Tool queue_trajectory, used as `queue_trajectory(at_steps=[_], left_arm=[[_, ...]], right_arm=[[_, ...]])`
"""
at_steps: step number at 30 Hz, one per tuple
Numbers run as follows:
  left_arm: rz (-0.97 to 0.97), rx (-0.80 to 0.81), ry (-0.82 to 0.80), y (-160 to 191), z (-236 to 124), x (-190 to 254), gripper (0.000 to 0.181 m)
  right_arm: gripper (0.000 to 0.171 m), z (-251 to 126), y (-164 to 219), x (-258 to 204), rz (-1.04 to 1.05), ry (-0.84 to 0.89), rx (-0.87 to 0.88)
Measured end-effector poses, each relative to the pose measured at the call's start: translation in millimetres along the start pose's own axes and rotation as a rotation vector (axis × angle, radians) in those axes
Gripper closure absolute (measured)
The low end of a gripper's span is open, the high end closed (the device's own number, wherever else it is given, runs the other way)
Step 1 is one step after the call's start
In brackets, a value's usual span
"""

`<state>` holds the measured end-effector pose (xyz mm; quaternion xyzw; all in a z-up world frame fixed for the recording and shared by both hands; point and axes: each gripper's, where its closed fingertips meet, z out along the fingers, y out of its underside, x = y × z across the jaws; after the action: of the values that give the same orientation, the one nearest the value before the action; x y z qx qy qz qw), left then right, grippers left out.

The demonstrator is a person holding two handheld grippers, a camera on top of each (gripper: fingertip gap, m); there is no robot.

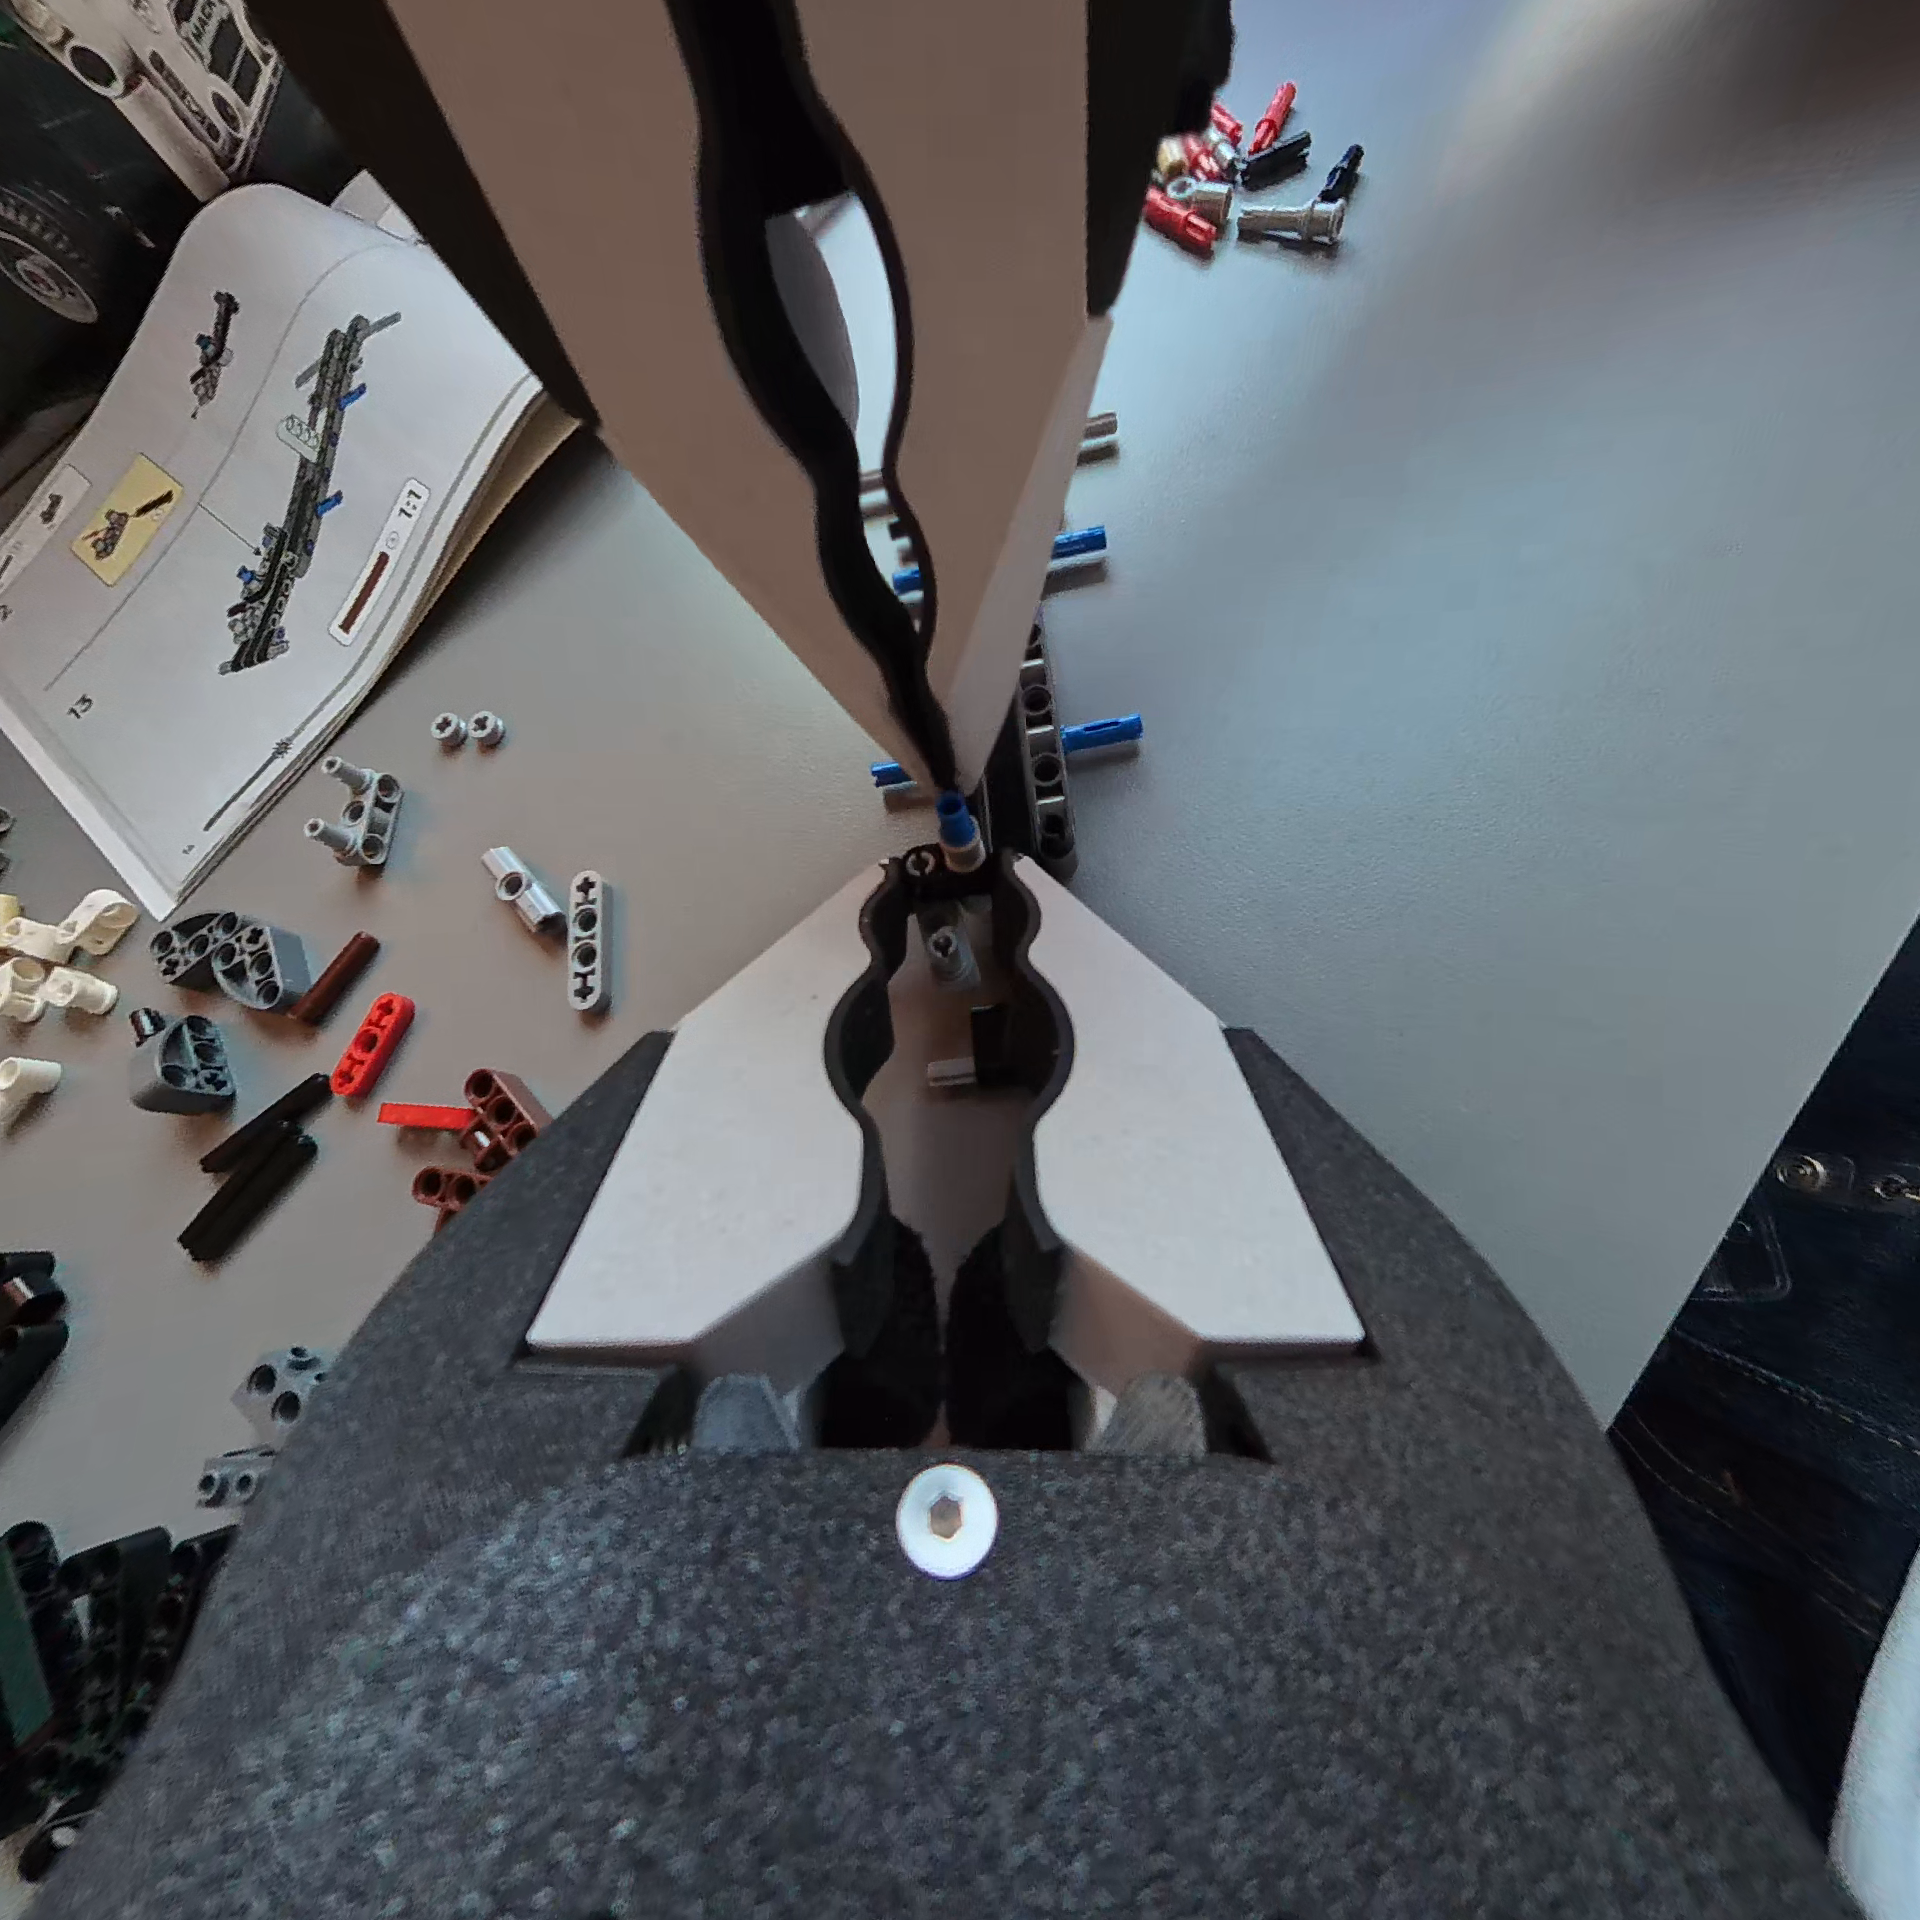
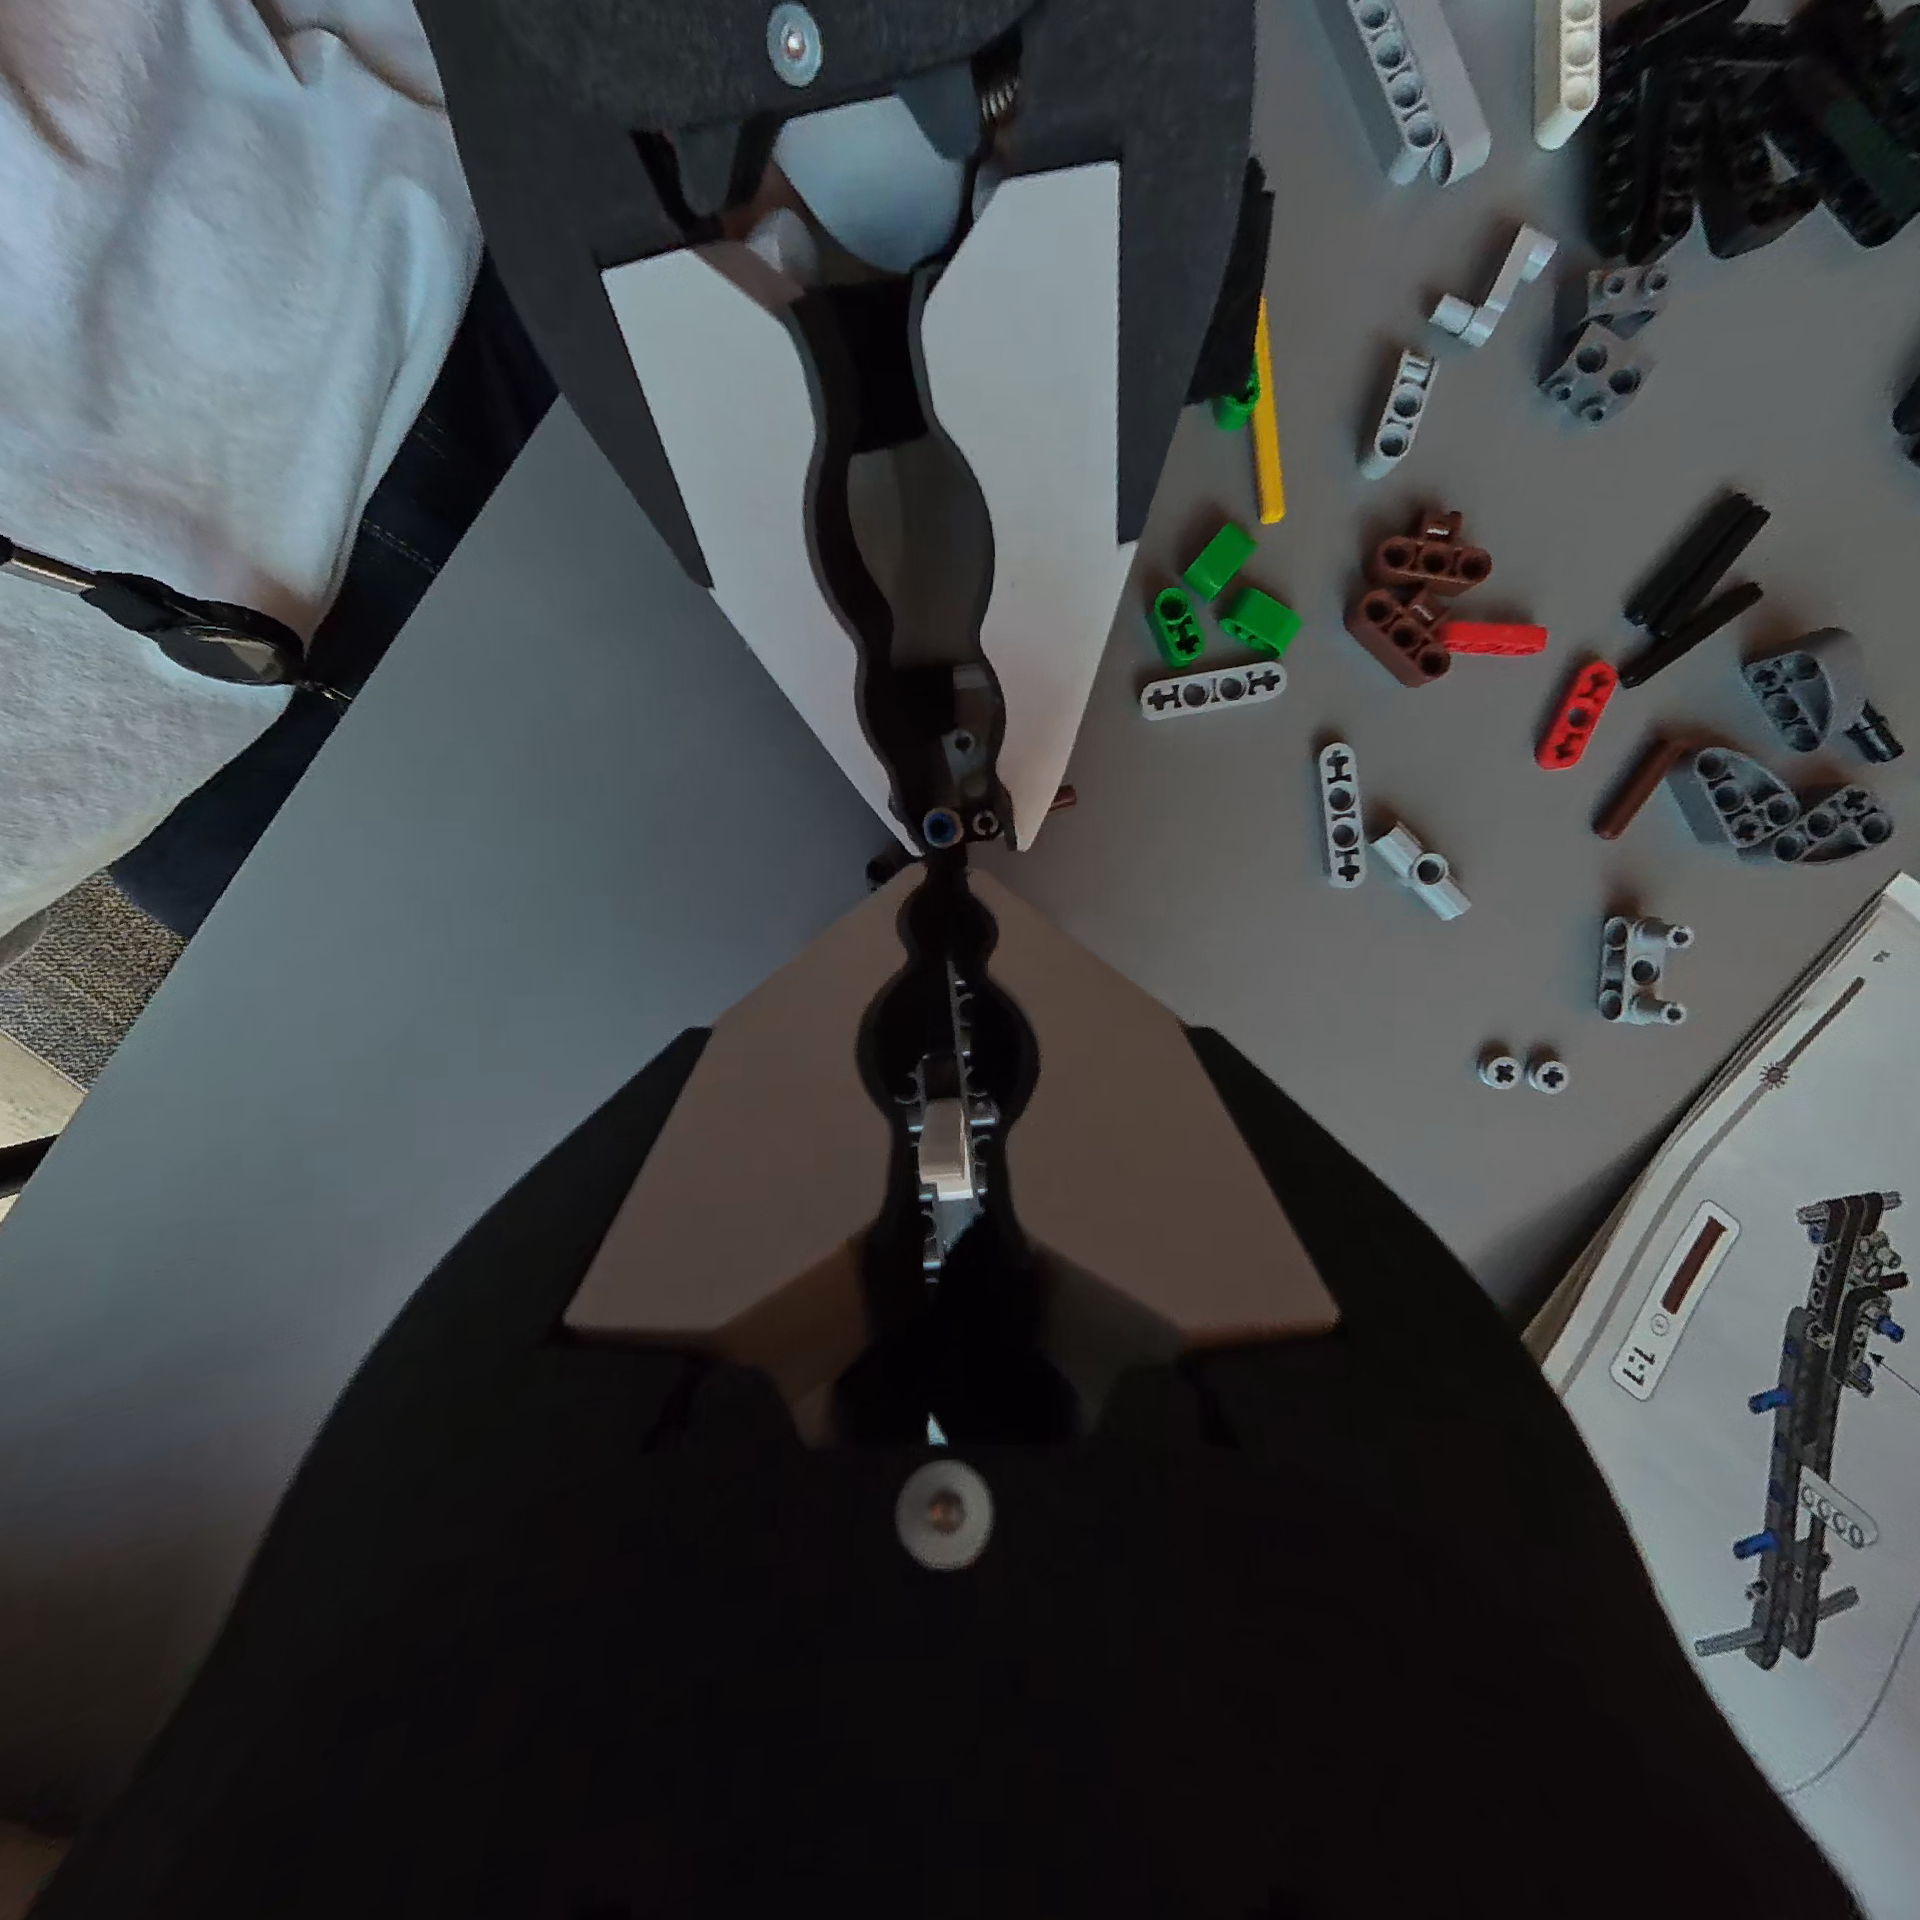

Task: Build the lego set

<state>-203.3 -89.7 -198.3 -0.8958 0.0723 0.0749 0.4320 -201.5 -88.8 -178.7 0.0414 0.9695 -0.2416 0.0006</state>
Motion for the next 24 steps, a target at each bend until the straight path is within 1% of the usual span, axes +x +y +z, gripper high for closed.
queue_trajectory(at_steps=[2, 3, 9, 11, 14, 15, 17, 18, 21, 24], left_arm=[[-0.009, -0.003, 0.007, 0, 0, 0, 0.166], [-0.018, -0.001, 0.015, 1, -1, 0, 0.166], [-0.011, -0.003, 0.005, 1, 0, 0, 0.166], [-0.008, -0.004, 0.002, 0, 0, 0, 0.166], [-0.009, -0.003, 0.008, 0, 0, 0, 0.166], [-0.007, -0.004, 0.008, 0, 0, 0, 0.166], [-0.006, -0.010, 0.008, 1, -1, 0, 0.166], [-0.005, -0.011, 0.008, 1, -1, 0, 0.166], [-0.001, -0.014, -0.002, 1, -1, 0, 0.166], [-0.005, -0.011, 0.000, 1, -1, 0, 0.166]], right_arm=[[0.171, 10, 4, 3, 0.002, 0.021, -0.025], [0.171, 10, 2, 3, 0.018, 0.018, -0.006], [0.171, 10, 3, 3, -0.004, 0.029, -0.031], [0.171, 3, -1, 1, -0.001, 0.020, -0.011], [0.171, -10, -4, 4, -0.002, 0.057, 0.001], [0.171, -8, -4, 2, 0.001, 0.049, 0.005], [0.171, 9, 2, 3, 0.018, 0.043, -0.029], [0.171, 10, 3, 2, 0.021, 0.030, -0.026], [0.171, 9, 3, 2, -0.008, 0.064, -0.075], [0.171, 8, 3, 1, 0.001, 0.048, -0.059]])
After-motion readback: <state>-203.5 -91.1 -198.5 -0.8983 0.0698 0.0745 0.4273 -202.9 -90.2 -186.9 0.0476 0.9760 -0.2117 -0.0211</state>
